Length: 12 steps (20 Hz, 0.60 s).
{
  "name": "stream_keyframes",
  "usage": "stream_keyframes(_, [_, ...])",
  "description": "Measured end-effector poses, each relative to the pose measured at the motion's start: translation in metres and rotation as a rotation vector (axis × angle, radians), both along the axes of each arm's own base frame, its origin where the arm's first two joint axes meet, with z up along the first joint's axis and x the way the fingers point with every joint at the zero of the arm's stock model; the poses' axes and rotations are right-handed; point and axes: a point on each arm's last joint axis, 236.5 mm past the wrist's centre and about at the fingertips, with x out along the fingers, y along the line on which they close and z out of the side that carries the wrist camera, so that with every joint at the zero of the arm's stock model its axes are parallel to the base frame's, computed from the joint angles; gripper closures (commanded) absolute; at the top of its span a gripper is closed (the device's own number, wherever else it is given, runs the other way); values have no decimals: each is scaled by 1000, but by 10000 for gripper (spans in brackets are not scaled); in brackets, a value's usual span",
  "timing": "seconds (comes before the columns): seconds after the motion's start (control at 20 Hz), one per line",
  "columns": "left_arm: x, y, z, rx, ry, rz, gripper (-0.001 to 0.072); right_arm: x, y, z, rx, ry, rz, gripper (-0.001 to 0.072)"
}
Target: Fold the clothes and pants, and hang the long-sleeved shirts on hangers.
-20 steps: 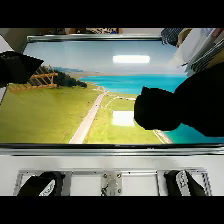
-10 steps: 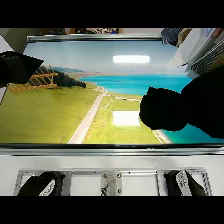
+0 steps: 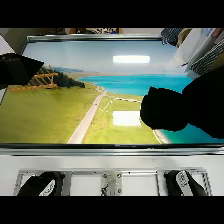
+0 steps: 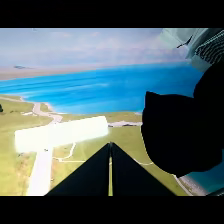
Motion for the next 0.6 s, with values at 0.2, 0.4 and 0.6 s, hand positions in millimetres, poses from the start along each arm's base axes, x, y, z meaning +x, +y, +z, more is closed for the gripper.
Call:
stream_keyframes(0.2, [-3,0,-4,9,20,-7,693,10,-15,-5,9,4,-11,707])
stream_keyframes(0.4, [-4,0,-6,13,28,-9,693,24,-35,-8,17,7,-18,707])
stream_keyframes(0.6, [-7,0,-11,22,48,-16,693,40,-55,-7,19,9,-20,707])
